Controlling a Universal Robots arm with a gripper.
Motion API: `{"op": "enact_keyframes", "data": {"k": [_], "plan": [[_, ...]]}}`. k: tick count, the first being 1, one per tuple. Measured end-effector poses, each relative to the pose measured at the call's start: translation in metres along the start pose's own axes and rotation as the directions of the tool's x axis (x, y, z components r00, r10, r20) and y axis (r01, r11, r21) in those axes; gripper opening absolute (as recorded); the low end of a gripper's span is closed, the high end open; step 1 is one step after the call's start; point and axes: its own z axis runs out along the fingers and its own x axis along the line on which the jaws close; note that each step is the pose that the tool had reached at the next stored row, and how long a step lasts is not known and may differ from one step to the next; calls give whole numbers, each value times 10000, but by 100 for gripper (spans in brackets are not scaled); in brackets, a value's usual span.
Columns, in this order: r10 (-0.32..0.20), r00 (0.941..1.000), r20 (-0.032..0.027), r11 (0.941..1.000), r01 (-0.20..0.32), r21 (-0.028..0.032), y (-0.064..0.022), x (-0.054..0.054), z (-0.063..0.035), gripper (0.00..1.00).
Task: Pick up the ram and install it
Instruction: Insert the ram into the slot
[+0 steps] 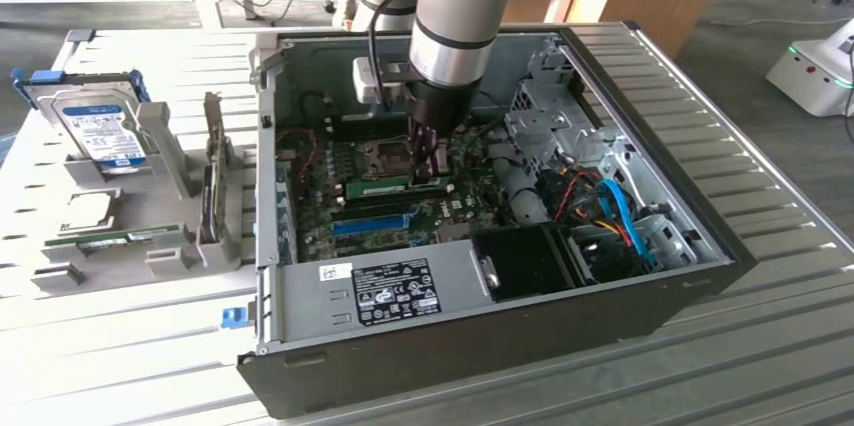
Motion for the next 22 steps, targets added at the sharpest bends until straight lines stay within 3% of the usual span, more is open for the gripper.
{"op": "enact_keyframes", "data": {"k": [7,12,18,22], "plan": [[9,10000,0,10000,-9,6,1,0,0,12],[5,10000,2,10000,-5,60,6,0,1,12],[-1,10000,4,9998,1,188,19,0,2,12],[-2,10000,4,9998,2,193,19,0,1,12]]}}
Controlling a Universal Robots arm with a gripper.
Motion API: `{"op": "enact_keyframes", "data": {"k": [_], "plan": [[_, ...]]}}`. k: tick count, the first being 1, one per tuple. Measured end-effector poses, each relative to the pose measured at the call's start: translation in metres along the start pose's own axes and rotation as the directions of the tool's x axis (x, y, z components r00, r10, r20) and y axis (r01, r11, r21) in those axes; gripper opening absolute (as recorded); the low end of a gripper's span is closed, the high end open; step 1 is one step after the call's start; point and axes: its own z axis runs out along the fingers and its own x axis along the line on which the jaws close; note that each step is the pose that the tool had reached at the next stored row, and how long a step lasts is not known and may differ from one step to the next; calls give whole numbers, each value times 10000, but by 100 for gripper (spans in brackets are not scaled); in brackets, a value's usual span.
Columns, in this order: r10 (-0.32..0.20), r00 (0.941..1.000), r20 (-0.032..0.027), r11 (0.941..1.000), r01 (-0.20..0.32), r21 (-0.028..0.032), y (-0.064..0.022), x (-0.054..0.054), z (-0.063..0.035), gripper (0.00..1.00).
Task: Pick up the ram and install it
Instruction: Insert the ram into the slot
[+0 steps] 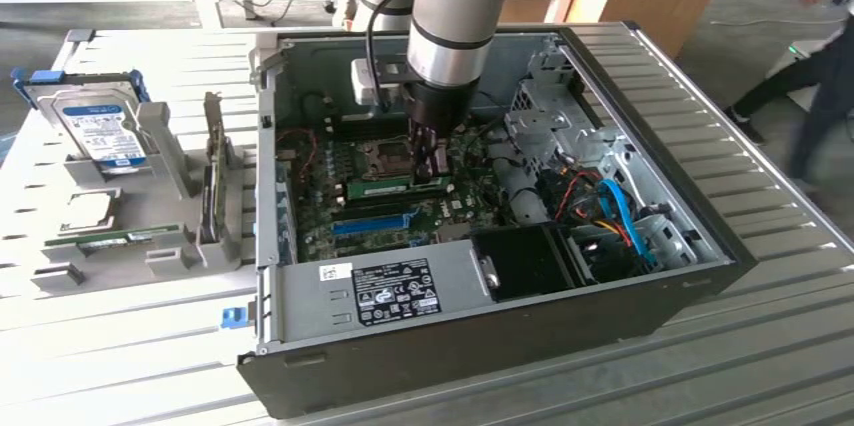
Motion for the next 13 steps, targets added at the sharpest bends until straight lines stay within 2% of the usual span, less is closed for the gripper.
{"op": "enact_keyframes", "data": {"k": [13], "plan": [[1,10000,0,10000,-1,0,21,0,2,12]]}}
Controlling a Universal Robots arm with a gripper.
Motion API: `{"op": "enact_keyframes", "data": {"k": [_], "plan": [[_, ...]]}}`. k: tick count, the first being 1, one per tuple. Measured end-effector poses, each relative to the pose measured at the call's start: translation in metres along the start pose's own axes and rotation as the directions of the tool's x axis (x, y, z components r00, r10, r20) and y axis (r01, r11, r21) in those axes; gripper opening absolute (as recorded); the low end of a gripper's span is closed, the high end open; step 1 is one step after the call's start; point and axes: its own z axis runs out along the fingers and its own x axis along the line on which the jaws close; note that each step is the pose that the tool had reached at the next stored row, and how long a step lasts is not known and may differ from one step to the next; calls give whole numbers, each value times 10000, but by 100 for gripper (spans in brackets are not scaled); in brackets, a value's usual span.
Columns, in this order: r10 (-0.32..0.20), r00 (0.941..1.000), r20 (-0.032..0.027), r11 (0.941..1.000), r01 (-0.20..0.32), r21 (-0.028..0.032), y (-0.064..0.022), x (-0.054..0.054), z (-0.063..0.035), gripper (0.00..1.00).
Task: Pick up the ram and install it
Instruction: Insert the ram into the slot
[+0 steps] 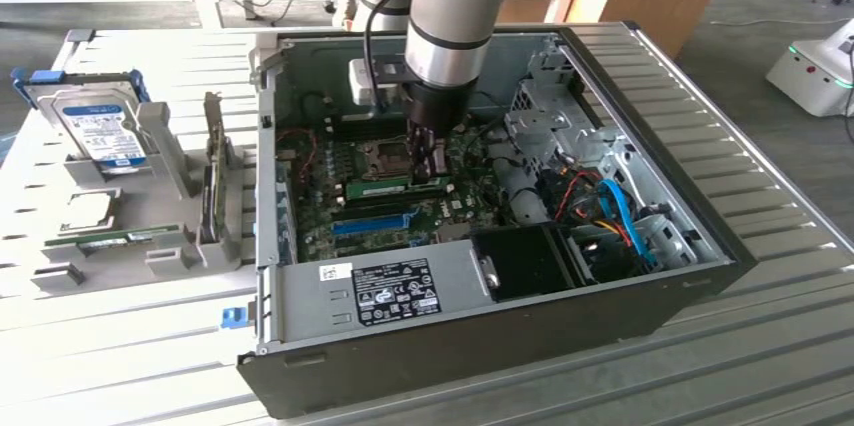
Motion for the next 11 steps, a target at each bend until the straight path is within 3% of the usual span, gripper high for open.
{"op": "enact_keyframes", "data": {"k": [11], "plan": [[0,10000,0,10000,0,0,6,0,8,12]]}}
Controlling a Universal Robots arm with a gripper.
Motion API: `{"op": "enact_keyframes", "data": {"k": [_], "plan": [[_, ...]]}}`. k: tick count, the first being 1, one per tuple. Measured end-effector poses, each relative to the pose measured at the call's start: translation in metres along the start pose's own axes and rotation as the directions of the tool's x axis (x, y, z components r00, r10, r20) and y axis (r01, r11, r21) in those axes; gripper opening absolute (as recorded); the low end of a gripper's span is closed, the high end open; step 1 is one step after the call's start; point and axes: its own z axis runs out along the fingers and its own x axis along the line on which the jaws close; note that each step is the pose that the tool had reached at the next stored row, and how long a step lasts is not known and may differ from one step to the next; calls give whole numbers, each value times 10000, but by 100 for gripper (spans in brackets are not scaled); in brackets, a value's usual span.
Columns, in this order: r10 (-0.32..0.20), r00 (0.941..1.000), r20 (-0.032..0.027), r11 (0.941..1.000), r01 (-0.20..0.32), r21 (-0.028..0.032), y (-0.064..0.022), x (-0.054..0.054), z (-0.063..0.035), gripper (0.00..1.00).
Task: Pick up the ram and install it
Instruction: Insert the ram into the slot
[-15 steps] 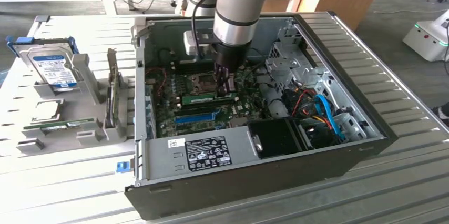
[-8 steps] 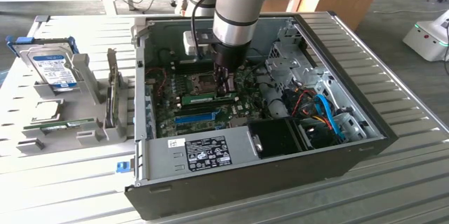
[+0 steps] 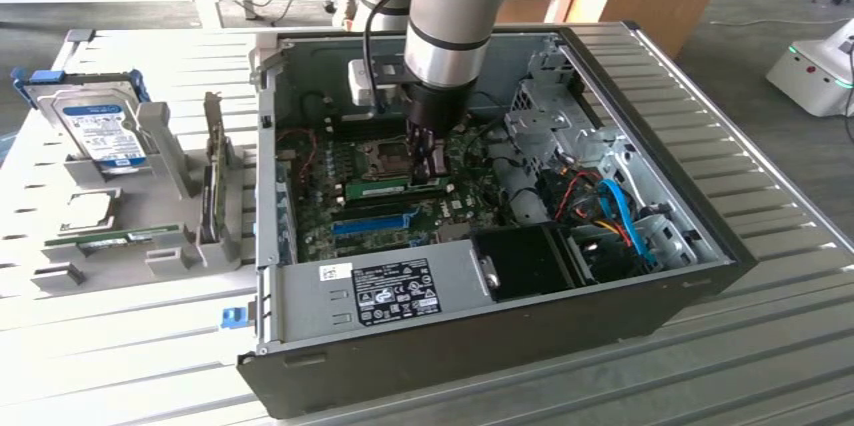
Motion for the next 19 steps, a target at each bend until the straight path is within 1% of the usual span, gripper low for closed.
{"op": "enact_keyframes", "data": {"k": [19], "plan": [[-1,10000,0,10000,1,0,-1,-6,24,12]]}}
